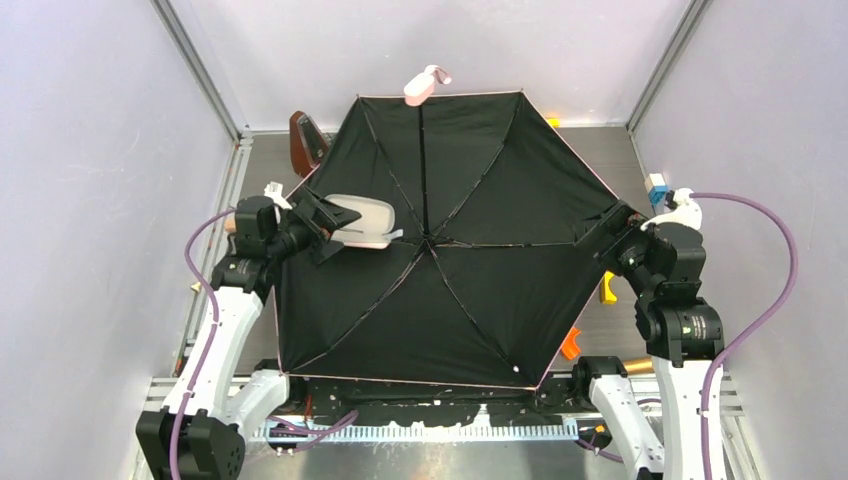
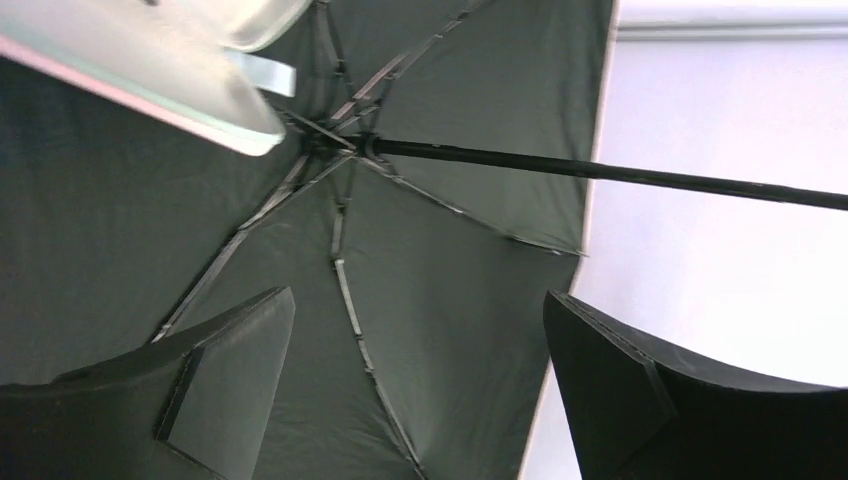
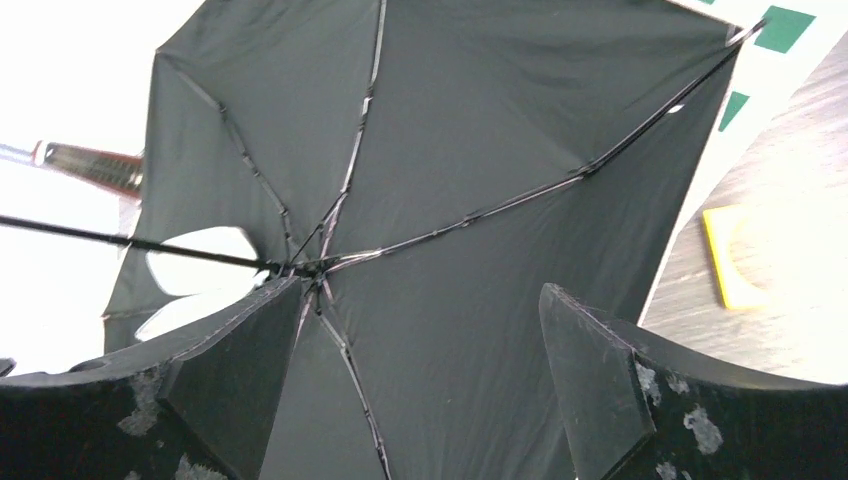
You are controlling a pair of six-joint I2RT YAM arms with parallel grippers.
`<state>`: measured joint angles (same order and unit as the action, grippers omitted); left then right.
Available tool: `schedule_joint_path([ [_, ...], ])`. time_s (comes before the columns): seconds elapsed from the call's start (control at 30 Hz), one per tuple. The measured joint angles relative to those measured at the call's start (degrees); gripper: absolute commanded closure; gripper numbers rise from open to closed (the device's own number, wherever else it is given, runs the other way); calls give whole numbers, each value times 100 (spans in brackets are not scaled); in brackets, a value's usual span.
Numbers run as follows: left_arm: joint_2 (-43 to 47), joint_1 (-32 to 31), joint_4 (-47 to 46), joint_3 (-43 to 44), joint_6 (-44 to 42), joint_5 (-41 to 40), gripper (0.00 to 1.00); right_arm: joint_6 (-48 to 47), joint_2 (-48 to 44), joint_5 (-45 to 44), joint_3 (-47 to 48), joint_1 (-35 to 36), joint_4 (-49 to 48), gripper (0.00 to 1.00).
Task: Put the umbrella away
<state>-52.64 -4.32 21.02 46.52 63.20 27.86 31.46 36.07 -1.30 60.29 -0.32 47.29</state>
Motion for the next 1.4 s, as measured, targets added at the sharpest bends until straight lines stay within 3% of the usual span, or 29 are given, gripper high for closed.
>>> schedule_joint_path([
  [0.13,-116,11,1099,492,-444,-651,1,17,-116,625,-365,0,-494,5],
  [0.23,-304,39,2197,1458,-737,-1733,1,20,-85,1250,-573,31,-1038,5],
  [0.37,-503,201,2767,2076,-1040,-2356,1,17,197,1729,-654,306,-1705,5],
  [0.53,-1080,262,2750,1849,-1045,-1969,2,-282,1178,1637,-428,1534,-2319,5],
  [0.73,-1945,243,2323,1086,-601,-1064,2,-1034,2938,1438,597,3038,-2909,4],
  [0.97,-2319,212,2022,1016,-256,-688,4,-1779,4693,1373,1812,3676,-3386,0],
  [1.07,-2618,212,1996,1032,-151,-686,5,-1945,5270,1362,2170,3775,-3598,5],
  [1.13,-2857,212,2002,1038,-90,-693,5,-2035,5661,1340,2398,3816,-3703,22],
  [1.17,-2970,212,2020,1051,-59,-704,6,-2076,5788,1316,2481,3829,-3709,40],
  [1.2,-3073,212,2039,1069,-55,-717,6,-2109,5941,1294,2575,3842,-3733,48],
  [1.23,-3163,212,2052,1088,-50,-730,6,-2155,6085,1270,2662,3847,-3746,66],
  [1.3,-3281,212,2107,1156,-44,-756,6,-2216,6312,1209,2820,3849,-3738,87],
  [1.4,-3410,212,2177,1360,-44,-839,8,-2566,6526,1014,3073,3847,-3762,95],
])
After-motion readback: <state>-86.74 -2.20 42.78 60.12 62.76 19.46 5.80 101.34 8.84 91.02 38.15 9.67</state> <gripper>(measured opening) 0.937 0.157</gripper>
